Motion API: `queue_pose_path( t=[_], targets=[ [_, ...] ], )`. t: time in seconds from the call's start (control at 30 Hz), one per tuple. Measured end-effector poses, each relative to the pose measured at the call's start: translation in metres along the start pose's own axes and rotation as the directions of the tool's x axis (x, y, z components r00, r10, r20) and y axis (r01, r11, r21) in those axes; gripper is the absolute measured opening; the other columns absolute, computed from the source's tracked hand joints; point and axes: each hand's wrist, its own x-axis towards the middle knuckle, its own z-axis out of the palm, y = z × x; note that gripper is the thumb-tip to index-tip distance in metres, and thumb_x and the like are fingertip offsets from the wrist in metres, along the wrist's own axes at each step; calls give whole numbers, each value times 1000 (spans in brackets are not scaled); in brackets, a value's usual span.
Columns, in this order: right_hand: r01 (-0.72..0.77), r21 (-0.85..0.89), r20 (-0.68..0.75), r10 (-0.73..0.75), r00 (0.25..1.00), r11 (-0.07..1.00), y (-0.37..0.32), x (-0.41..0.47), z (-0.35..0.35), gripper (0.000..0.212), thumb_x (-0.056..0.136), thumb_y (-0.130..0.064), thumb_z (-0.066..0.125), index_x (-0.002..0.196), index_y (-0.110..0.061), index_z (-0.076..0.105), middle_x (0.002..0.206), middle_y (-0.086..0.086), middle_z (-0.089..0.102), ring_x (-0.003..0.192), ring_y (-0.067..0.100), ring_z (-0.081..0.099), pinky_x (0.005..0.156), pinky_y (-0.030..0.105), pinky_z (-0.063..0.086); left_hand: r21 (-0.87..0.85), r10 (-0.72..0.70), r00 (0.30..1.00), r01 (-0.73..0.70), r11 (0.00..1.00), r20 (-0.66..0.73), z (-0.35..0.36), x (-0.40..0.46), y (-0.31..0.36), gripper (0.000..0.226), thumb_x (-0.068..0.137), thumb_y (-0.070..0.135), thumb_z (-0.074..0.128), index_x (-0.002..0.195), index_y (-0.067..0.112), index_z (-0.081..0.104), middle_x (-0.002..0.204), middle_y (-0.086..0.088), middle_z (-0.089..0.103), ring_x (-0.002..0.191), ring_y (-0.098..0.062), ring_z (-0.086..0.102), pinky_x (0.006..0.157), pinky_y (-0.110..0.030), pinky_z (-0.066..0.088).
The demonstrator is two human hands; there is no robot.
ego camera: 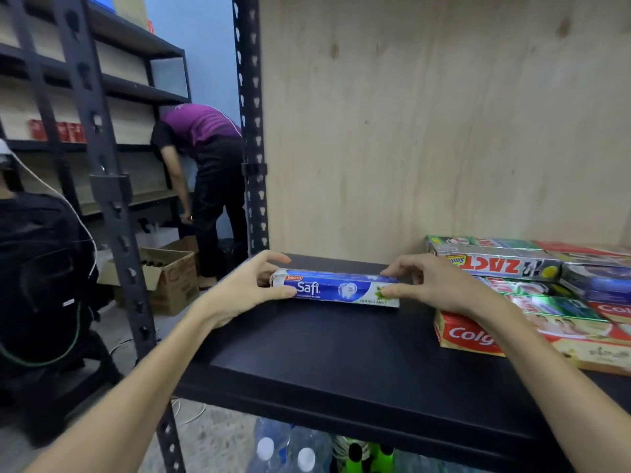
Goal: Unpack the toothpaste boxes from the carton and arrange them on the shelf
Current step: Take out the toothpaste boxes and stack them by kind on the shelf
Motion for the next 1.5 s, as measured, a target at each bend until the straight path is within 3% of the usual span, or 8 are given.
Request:
queue_pose_path(
  t=[0.17, 0.33, 0.43, 0.6, 0.77, 0.9, 1.1, 1.5],
  targets=[
    [7, -10, 12, -7, 1000, 1000, 0, -2, -3, 28, 93, -60, 55, 95, -39, 74, 85, -19, 72, 83, 1, 65, 79, 31, 50, -50, -12, 997, 9, 999, -72, 5, 1, 4, 41, 89, 49, 67, 117, 20, 63, 105, 1, 76, 98, -8, 71, 89, -25, 53],
    [18, -11, 0, -18, 1000, 1000, -3, -3, -1, 41, 87, -69, 56, 106, -37, 73, 99, -22, 72, 92, -3, 65, 79, 25, 50, 95, -8, 996, 17, 995, -90, 4, 2, 1, 57, 87, 75, 54, 113, 27, 71, 107, 11, 76, 103, -7, 71, 97, -38, 54],
    [46, -6, -4, -46, 999, 999, -2, -3, -2, 52, 74, -61, 78, 119, -37, 69, 111, -24, 69, 101, -7, 61, 83, 19, 46, 94, 33, 992, -22, 995, -119, 4, 0, 5, 45, 87, 64, 61, 114, 28, 69, 109, 10, 75, 105, -8, 70, 92, -39, 58],
    [33, -15, -46, -33, 998, 999, 2, -1, 0, 64, 74, -55, 80, 132, -36, 62, 111, -13, 70, 89, 1, 59, 73, 18, 41, -35, 91, 995, -92, 995, -28, 4, -3, 8, 36, 89, 27, 74, 123, 27, 62, 119, 2, 69, 114, -15, 66, 86, -35, 61],
    [11, 6, 2, -11, 1000, 1000, -1, -2, -1, 56, 84, -61, 66, 132, -31, 64, 111, -12, 74, 101, 2, 65, 93, 29, 52, -48, 62, 996, -65, 997, -69, 6, -1, 8, 18, 99, 31, 61, 115, 22, 62, 104, -6, 74, 102, -13, 71, 83, -28, 58],
    [29, -75, 9, -28, 1000, 997, -8, -3, 2, 43, 94, -61, 49, 116, -33, 73, 100, -14, 75, 93, 2, 66, 87, 36, 54, 40, 10, 989, -4, 999, -149, 6, 5, 2, 22, 102, 44, 52, 109, 28, 66, 101, 4, 74, 100, -11, 69, 87, -31, 53],
    [9, -43, 20, -8, 1000, 999, -7, -3, 6, 72, 75, -72, 63, 130, -27, 65, 113, -13, 73, 96, -2, 66, 81, 15, 51, 114, -63, 958, 98, 989, -280, 4, 9, -7, 21, 97, 51, 58, 108, 35, 67, 106, 10, 71, 106, -9, 64, 94, -30, 50],
    [10, -35, 53, -8, 999, 999, -2, 2, 9, 70, 76, -61, 75, 136, -28, 59, 108, -10, 75, 91, 2, 70, 90, 35, 58, 25, -106, 990, 109, 994, -95, 0, 8, -5, 74, 64, 33, 94, 129, 28, 58, 114, 8, 71, 101, -4, 67, 92, -21, 52]
  ],
)
